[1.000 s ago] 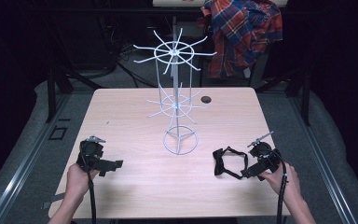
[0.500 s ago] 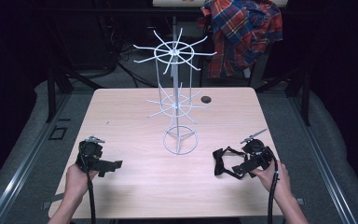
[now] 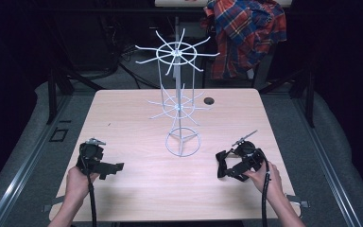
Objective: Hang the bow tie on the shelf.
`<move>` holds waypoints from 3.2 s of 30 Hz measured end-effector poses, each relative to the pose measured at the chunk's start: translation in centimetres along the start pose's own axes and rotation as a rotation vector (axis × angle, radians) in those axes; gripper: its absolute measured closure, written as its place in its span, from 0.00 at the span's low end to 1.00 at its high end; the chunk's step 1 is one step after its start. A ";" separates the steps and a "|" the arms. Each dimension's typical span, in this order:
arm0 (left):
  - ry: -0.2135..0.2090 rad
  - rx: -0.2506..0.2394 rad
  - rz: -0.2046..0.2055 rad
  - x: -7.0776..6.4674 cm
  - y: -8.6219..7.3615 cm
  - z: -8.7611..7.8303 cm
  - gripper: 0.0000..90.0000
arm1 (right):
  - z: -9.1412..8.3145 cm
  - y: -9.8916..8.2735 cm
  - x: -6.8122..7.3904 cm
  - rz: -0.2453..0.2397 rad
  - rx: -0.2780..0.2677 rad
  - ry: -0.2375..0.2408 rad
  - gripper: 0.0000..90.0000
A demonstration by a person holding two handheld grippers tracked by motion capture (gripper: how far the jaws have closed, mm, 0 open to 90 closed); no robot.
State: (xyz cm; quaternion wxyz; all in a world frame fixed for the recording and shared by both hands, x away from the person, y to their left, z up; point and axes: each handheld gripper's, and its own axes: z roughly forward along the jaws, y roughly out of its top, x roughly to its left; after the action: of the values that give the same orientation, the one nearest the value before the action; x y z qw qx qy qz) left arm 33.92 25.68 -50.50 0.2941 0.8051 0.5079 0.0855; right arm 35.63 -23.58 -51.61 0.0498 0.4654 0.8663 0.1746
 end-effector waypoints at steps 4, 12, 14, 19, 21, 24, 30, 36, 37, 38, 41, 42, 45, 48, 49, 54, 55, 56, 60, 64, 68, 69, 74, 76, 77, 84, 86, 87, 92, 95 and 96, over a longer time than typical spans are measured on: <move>-0.016 -0.008 0.000 0.0 0.0 0.0 0.01 | 0.5 0.6 0.5 -0.010 0.003 -0.014 0.00; -0.025 -0.009 0.003 -0.1 0.0 0.1 0.00 | 1.6 1.3 1.2 -0.009 0.010 -0.031 0.17; -0.028 -0.004 0.008 -0.2 0.0 0.1 0.00 | 1.9 1.4 1.1 -0.002 0.013 -0.022 0.22; -0.038 -0.003 0.013 -0.2 0.0 0.1 0.00 | 2.3 1.5 1.1 -0.002 -0.001 0.007 0.41; -0.037 -0.003 0.011 -0.2 0.0 0.1 0.00 | 2.6 1.7 1.1 -0.005 0.003 0.004 0.45; -0.036 -0.001 0.014 -0.3 0.0 0.2 0.00 | 2.7 2.0 1.1 -0.005 0.002 -0.007 0.48; -0.035 0.000 0.011 -0.3 0.0 0.2 0.00 | 3.1 2.2 1.3 -0.012 0.023 -0.025 0.57; -0.035 0.004 0.009 -0.3 0.0 0.2 0.00 | 3.4 2.1 1.5 -0.025 0.035 -0.031 0.64; -0.036 0.004 0.011 -0.3 0.0 0.2 0.00 | 3.4 2.2 1.6 -0.023 0.038 -0.025 0.65; -0.036 0.004 0.011 -0.3 0.0 0.2 0.00 | 3.4 2.2 1.6 -0.023 0.038 -0.025 0.65; -0.036 0.012 0.015 -0.3 0.0 0.2 0.00 | 3.5 2.2 1.7 -0.040 0.057 -0.036 0.69; -0.036 0.012 0.015 -0.3 0.0 0.2 0.00 | 3.7 2.1 1.8 -0.024 0.036 -0.020 0.70; -0.035 0.008 0.015 -0.3 0.0 0.2 0.00 | 3.7 2.1 2.0 -0.062 0.062 -0.045 0.75; -0.035 0.011 0.020 -0.3 0.0 0.2 0.00 | 3.7 2.1 2.3 -0.084 0.068 -0.062 0.78; -0.035 0.013 0.023 -0.3 0.0 0.1 0.00 | 3.8 2.1 2.6 -0.077 0.058 -0.066 0.81; -0.029 0.018 0.026 -0.4 0.0 0.1 0.00 | 3.5 2.1 2.5 -0.111 0.075 -0.075 0.86; -0.030 0.019 0.026 -0.4 0.0 0.1 0.00 | 3.6 2.0 2.6 -0.103 0.053 -0.073 0.87; -0.029 0.018 0.026 -0.5 0.0 0.0 0.00 | 3.5 2.0 2.6 -0.106 0.040 -0.068 0.88; -0.028 0.019 0.029 -0.5 0.0 0.0 0.00 | 2.8 1.9 2.8 -0.114 -0.004 -0.054 0.88; -0.026 0.016 0.028 -0.5 0.0 0.0 0.00 | 1.8 1.9 2.7 -0.115 -0.043 -0.042 0.88; -0.026 0.018 0.029 -0.5 0.0 0.0 0.00 | 0.7 1.8 2.4 -0.111 -0.065 -0.041 0.88; -0.025 0.018 0.030 -0.5 0.0 0.0 0.00 | 0.3 1.8 2.3 -0.110 -0.073 -0.036 0.88; -0.027 0.021 0.035 -0.6 0.0 0.0 0.00 | -0.9 1.6 2.0 -0.109 -0.131 -0.045 0.88; -0.027 0.021 0.036 -0.6 0.0 0.0 0.00 | -1.1 1.6 2.2 -0.105 -0.169 -0.040 0.88; -0.027 0.024 0.036 -0.6 0.0 0.0 0.00 | -1.4 1.6 2.2 -0.116 -0.162 -0.045 0.88; -0.025 0.023 0.036 -0.6 0.0 0.0 0.00 | -2.2 1.7 2.4 -0.140 -0.196 -0.056 0.88; -0.027 0.022 0.036 -0.6 0.0 0.1 0.00 | -2.4 1.7 2.4 -0.142 -0.210 -0.060 0.88; -0.028 0.024 0.037 -0.6 0.0 0.0 0.00 | -2.6 1.7 2.5 -0.140 -0.218 -0.057 0.88; -0.026 0.021 0.036 -0.7 0.0 0.0 0.00 | -2.9 1.7 2.4 -0.148 -0.217 -0.063 0.88; -0.022 0.016 0.038 -0.7 0.0 0.0 0.00 | -3.2 1.8 2.4 -0.150 -0.235 -0.058 0.88; -0.022 0.015 0.038 -0.7 0.0 0.0 0.00 | -3.3 1.8 2.4 -0.150 -0.240 -0.059 0.88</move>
State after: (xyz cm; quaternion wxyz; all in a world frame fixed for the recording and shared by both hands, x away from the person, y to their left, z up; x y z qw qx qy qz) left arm 33.61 25.03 -50.39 0.2917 0.8177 0.4900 0.0784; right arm 34.89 -21.55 -47.76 0.1436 0.3952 0.8696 0.2589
